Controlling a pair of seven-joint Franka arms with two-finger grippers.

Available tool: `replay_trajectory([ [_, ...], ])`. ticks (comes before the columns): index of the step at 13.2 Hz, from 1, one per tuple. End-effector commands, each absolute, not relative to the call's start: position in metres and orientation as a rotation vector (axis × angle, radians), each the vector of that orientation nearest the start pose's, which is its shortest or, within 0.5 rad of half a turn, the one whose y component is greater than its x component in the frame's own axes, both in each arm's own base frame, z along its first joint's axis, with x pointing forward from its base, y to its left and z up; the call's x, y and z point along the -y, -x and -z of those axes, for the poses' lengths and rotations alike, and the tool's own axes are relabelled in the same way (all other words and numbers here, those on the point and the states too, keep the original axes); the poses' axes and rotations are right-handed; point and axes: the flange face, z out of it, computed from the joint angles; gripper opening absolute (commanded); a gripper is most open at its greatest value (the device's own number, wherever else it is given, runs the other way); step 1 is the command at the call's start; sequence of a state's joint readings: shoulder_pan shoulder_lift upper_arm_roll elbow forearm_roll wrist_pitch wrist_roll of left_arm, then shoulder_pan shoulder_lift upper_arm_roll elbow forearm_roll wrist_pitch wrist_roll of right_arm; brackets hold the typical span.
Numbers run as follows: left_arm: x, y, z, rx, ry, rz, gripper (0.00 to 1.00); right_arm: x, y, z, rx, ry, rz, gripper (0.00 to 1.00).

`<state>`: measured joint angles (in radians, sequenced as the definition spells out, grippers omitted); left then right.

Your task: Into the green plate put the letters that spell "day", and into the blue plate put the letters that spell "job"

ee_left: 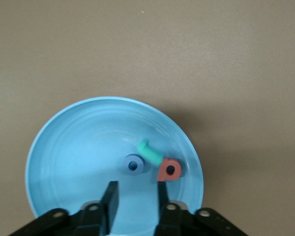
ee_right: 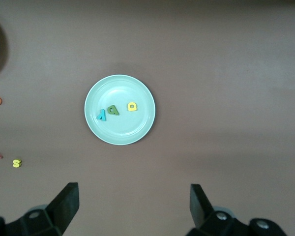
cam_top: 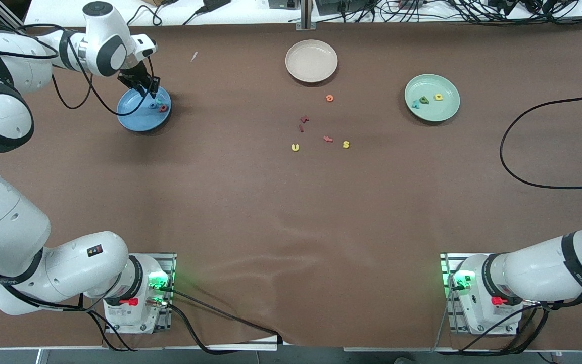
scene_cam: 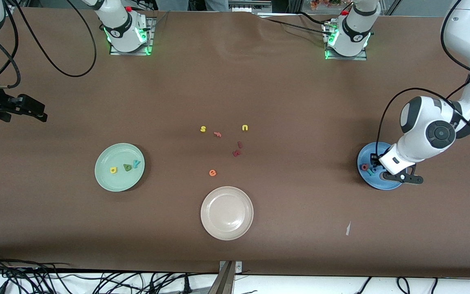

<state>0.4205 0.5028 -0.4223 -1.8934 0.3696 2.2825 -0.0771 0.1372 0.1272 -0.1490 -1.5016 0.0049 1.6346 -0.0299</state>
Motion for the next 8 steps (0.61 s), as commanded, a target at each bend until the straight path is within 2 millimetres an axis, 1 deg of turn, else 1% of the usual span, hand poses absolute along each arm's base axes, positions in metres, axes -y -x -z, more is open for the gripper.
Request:
replay_trajectory([
  [1,-0.021,-0.641,-0.282,-0.22,3.034,-0.102,1.0,0.008,-0.595,-0.599,0.002,3.163,-0.005,1.0],
  [3,-0.01,-0.651,-0.305,-0.219,3.023,-0.14,1.0,0.009,-0.59,-0.597,0.009,3.187,-0.072,1.0],
  [4,0.002,-0.654,-0.315,-0.233,3.014,-0.155,1.0,0.006,-0.589,-0.595,0.016,3.191,-0.082,1.0],
  [6,0.025,-0.659,-0.337,-0.26,2.989,-0.203,1.0,0.008,-0.589,-0.595,0.006,3.191,-0.082,1.0],
  [7,0.036,-0.662,-0.354,-0.253,2.976,-0.216,1.0,0.013,-0.589,-0.595,-0.006,3.192,-0.083,1.0],
  [8,0.045,-0.666,-0.373,-0.233,2.97,-0.229,1.0,0.025,-0.589,-0.596,-0.037,3.194,-0.083,1.0],
])
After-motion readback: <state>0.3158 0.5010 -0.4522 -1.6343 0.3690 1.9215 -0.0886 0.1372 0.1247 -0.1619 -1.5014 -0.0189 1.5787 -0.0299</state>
